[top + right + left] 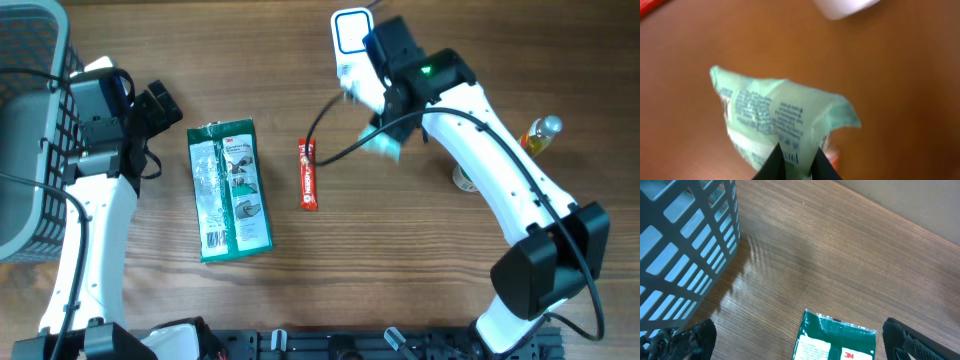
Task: Scan the item barcode
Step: 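Lower the wipes pack to the right side and release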
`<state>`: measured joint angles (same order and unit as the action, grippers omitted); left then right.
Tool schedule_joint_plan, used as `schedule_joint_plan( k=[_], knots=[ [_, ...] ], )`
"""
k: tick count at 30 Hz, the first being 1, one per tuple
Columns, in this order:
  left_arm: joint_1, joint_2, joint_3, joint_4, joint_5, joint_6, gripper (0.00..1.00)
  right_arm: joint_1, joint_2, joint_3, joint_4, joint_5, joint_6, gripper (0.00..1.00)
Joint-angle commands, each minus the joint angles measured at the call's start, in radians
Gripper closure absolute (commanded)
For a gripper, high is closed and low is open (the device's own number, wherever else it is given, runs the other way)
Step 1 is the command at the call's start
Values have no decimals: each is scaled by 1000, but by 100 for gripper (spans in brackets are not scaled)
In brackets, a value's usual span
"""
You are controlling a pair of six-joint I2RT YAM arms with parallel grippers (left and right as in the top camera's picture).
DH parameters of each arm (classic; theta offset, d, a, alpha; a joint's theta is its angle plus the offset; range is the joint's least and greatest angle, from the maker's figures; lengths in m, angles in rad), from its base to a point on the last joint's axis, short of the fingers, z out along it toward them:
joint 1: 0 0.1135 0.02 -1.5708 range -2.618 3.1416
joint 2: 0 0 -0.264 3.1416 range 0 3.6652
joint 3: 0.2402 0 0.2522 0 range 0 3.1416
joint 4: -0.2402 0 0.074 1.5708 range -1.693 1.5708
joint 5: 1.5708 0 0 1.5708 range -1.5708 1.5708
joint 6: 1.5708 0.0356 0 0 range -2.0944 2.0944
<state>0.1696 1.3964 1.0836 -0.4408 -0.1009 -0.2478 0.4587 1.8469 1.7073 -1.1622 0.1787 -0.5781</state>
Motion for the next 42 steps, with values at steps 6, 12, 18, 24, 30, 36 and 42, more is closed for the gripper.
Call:
schedule_joint_plan(
  k=[6,12,18,24,30,36,42],
  knots=[
    [3,-9,11,2,-5,8,0,-23,18,-172,-32,-178,116,82],
    [3,-9,11,2,-5,8,0,-42,18,-303,202,-142,149,29],
    [3,-9,11,2,-5,8,0,-40,34,-313,446,-556,609,72],
    [3,-9,11,2,-5,9,0,-24,80,-351,496,-392,850,84],
    [3,-9,11,2,-5,8,0,-24,124,-417,512,-396,874,75],
    [3,-9,11,2,-5,8,0,-29,124,-452,384,-36,1065,83],
    [3,-9,11,2,-5,8,0,-59,124,-452,227,129,1044,79]
  ],
)
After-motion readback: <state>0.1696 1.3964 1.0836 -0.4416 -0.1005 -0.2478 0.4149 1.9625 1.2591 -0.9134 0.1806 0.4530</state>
